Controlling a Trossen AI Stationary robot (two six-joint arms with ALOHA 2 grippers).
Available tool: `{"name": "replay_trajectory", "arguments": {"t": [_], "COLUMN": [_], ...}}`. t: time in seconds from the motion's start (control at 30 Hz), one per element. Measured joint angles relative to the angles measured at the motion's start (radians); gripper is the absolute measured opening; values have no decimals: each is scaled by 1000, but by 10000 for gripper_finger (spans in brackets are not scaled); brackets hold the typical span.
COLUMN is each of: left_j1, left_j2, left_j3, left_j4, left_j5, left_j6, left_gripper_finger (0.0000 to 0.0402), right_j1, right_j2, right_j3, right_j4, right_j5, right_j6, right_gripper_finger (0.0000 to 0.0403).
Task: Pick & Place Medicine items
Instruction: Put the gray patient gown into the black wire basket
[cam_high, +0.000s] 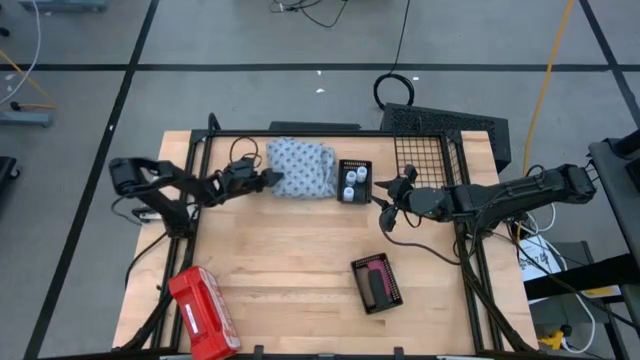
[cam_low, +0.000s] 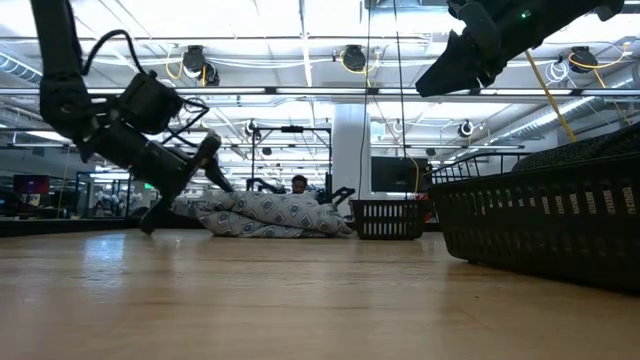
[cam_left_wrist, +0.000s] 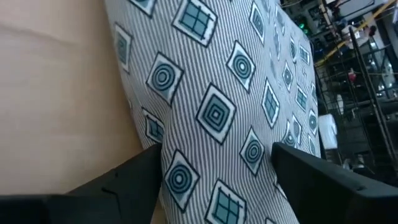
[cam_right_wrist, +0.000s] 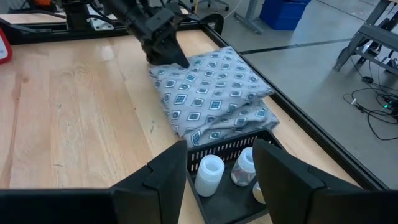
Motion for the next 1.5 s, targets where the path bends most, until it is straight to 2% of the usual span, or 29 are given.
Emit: {"name": "replay_trajectory", "arguments": {"t": [0.2, 0.3, 0.57, 0.77, 1.03, 1.17, 1.27, 1.43, 1.5], "left_j1": [-7, -22, -48, -53, -57, -59, -66, -65, -64], "left_j2": [141, 195, 258, 259, 258, 258, 258, 258, 255], "left_j3": [114, 183, 326, 355, 355, 355, 355, 355, 355], "left_j4": [-1, -8, -41, -114, -130, -133, -141, -158, -162], "left_j5": [-9, -6, 101, 61, -2, -29, -70, -112, -106], "left_j6": [17, 74, 141, 158, 166, 164, 164, 185, 196], "left_gripper_finger": [294, 294, 294, 294, 286, 235, 169, 35, 16], "right_j1": [0, 0, 0, 0, 0, 0, 0, 0, 0], "right_j2": [0, 0, 0, 0, 0, 0, 0, 0, 0], "right_j3": [0, 0, 0, 0, 0, 0, 0, 0, 0], "right_j4": [0, 0, 0, 0, 0, 0, 1, 1, 1], "right_j5": [0, 0, 0, 0, 0, 0, 0, 0, 0], "right_j6": [0, 0, 4, 7, 7, 7, 7, 8, 8], "right_gripper_finger": [171, 171, 170, 169, 168, 167, 167, 166, 166]}}
